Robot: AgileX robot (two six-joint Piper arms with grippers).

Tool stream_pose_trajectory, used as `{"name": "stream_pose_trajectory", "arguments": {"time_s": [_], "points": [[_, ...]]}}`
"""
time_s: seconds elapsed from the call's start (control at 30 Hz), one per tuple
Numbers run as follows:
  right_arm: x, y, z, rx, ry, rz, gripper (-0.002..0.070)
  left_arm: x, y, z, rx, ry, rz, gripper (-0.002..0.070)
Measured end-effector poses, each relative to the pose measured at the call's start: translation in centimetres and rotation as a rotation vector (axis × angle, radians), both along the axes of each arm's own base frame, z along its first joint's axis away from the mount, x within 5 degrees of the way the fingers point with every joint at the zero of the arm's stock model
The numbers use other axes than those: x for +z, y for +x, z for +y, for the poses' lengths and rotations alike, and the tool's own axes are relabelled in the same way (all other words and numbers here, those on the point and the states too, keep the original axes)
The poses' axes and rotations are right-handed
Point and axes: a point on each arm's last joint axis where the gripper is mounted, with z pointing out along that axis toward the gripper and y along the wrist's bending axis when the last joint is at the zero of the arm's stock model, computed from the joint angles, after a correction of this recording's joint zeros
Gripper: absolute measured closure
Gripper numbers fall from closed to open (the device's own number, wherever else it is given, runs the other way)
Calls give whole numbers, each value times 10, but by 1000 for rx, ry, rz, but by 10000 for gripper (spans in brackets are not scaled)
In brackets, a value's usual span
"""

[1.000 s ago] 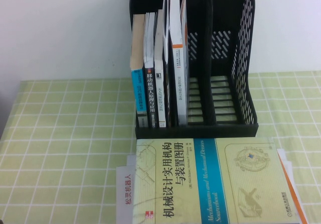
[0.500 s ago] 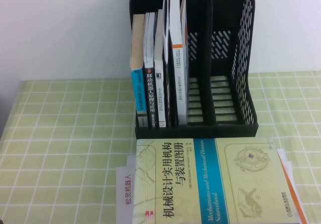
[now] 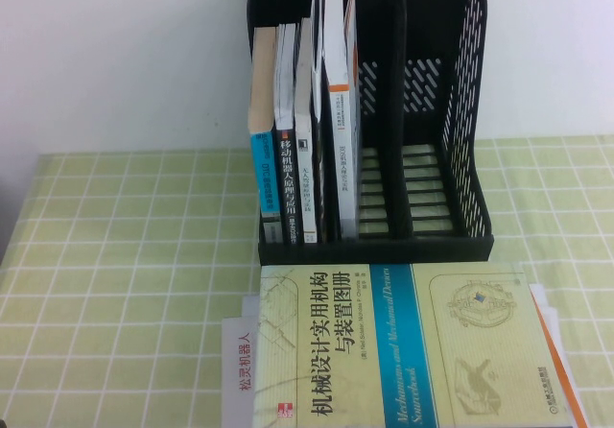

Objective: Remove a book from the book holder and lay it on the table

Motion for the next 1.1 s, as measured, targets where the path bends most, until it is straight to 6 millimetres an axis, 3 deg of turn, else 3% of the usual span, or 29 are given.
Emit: {"name": "stream_pose_trajectory", "arguments": {"time_s": [0.23, 0.4, 0.6, 1.1], "points": [[-2, 10, -17, -341, 4, -229, 678, 0, 0, 0, 0, 0, 0, 678], [-25, 15, -24, -477, -2, -209, 678, 0, 0, 0, 0, 0, 0, 678], [-48, 11, -26, -520, -15, 17, 678, 0, 0, 0, 0, 0, 0, 678], [-48, 11, -26, -526, -8, 22, 678, 0, 0, 0, 0, 0, 0, 678]]}}
